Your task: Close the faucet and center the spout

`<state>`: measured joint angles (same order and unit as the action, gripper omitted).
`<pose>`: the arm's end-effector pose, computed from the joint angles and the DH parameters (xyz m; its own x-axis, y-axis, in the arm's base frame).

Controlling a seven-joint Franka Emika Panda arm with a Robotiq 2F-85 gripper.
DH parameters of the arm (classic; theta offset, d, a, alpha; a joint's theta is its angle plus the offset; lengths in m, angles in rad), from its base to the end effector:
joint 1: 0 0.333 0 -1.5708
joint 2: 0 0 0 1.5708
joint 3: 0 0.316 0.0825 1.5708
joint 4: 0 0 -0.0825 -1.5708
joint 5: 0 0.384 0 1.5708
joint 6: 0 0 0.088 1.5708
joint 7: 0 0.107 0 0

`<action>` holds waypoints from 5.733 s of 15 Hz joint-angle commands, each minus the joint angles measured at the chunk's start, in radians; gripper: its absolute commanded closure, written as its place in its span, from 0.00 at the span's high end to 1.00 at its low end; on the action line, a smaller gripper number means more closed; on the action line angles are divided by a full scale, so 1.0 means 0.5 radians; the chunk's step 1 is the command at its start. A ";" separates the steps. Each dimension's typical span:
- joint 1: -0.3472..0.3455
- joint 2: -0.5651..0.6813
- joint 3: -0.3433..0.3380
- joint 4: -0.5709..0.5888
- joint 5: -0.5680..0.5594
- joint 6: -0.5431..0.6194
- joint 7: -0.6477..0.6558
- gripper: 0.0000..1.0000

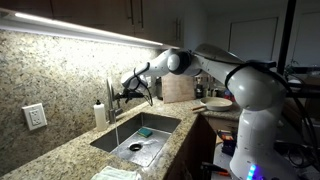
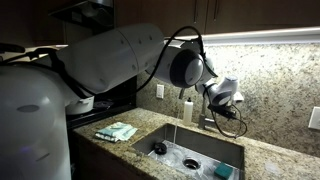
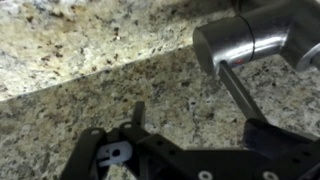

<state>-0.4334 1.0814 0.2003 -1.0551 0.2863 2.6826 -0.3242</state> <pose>0.7737 -0.2628 0.2326 0.7774 -0.3067 0.5491 -0.2033 -0.9487 -0.2421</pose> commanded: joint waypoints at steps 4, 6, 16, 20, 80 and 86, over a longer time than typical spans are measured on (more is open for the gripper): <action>0.248 0.119 -0.148 0.207 -0.044 -0.026 0.201 1.00; 0.292 0.105 -0.251 0.218 -0.039 -0.006 0.309 1.00; 0.375 0.023 -0.580 0.203 0.006 0.071 0.797 1.00; 0.342 -0.021 -0.586 0.153 0.028 0.090 0.799 1.00; 0.618 -1.562 -0.113 -2.777 -0.674 0.660 -0.219 1.00; 0.650 -1.796 -0.093 -2.979 -0.628 1.011 -0.195 1.00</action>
<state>-0.1146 0.2740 0.1571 -2.4580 -0.0434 3.1214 -0.4517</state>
